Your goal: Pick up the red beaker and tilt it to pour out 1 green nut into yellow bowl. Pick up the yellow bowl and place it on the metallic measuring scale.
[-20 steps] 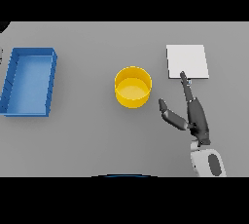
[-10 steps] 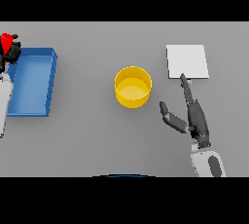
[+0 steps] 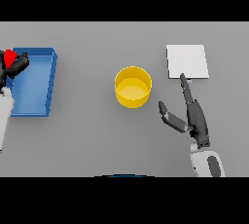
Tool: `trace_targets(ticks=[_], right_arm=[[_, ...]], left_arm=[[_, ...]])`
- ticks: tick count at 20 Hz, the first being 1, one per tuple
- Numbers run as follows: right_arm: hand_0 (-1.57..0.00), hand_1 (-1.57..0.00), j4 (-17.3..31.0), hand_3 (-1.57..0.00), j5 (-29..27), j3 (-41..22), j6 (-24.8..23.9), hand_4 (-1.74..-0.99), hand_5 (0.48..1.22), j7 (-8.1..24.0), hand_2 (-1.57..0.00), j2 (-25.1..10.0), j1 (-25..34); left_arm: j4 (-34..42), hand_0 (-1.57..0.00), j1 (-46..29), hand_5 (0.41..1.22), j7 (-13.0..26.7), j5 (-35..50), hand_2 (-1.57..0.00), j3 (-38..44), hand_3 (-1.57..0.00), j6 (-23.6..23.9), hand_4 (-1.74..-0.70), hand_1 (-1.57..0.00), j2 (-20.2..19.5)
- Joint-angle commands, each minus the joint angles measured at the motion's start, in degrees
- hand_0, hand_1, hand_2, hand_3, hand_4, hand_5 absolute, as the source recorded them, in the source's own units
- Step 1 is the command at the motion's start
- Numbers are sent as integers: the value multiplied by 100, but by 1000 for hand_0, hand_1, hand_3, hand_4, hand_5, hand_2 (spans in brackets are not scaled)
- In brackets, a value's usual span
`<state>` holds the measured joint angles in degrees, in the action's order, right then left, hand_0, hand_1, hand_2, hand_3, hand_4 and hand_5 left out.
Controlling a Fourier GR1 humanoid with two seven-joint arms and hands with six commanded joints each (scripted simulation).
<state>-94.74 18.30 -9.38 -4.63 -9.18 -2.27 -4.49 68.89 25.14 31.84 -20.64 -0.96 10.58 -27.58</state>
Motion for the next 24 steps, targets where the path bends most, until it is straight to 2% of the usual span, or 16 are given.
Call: trace_targets(ticks=[1, 2, 4, 5, 7, 9, 11, 14, 15, 16, 20, 24], right_arm=[[1, 1, -3, 1, -20, -7, 0, -1009, 634, -108, 1, 14, -64], [1, 1, 25, 1, 11, -18, -30, -1007, 635, -117, 1, 36, -58], [1, 1, -18, 1, -90, 81, -7, -1004, 635, -63, 1, -29, 8], [1, 1, -60, 1, -79, 41, -1, -1005, 634, -110, 1, -10, -41], [1, 1, -199, 1, -106, 48, 55, -1009, 639, -87, 1, -74, -85], [1, 1, -168, 1, -85, 34, 53, -1009, 639, -23, 1, -63, -69], [1, 1, -73, 1, -65, 45, 44, -1015, 642, 23, 1, -63, -14], [1, 1, -40, 1, 177, -41, 40, -1020, 640, 302, 1, -145, 101], [1, 1, -13, 1, 129, -68, 250, -1014, 666, 176, 1, -295, 166], [1, 1, -19, 1, 164, -125, 459, -1005, 669, 269, 1, -458, 338], [1, 1, 191, 1, 931, -535, 1140, -1094, 677, 576, 1, -1312, 1167], [1, 1, 570, 1, 1669, -1128, 1704, -1192, 677, 529, 1, -1772, 2008]], left_arm=[[33, -1496, -36, 780, 24, 30, -1351, -9, -1310, -63, -1161, -1378, -7], [33, -1393, -54, 749, 3, 57, -1209, -6, -1136, -121, -1068, -1215, -32], [116, -965, -93, 696, 97, 69, -816, -53, -768, -229, -958, -796, -46], [82, -772, -117, 677, 47, 84, -652, -82, -614, -346, -920, -637, -89], [-8, -494, -79, 657, 37, -6, -417, -220, -393, -500, -857, -407, -116], [-174, -316, -97, 657, -164, -20, -267, -257, -251, -563, -822, -260, -133], [-300, -202, 4, 652, -206, -51, -170, -263, -160, -519, -802, -166, -101], [-334, -103, 23, 651, -421, -12, -87, -200, -82, -460, -782, -85, -123], [-313, -82, 45, 655, -486, -50, -69, -230, -65, -409, -773, -67, -95], [-332, -65, 59, 657, -524, -66, -55, -241, -52, -378, -763, -54, -75], [-116, -26, -60, 664, -622, -37, -22, -279, -21, -375, -743, -21, -46], [-111, -10, -12, 680, -474, -90, -8, -307, -8, -389, -733, -8, -86]])
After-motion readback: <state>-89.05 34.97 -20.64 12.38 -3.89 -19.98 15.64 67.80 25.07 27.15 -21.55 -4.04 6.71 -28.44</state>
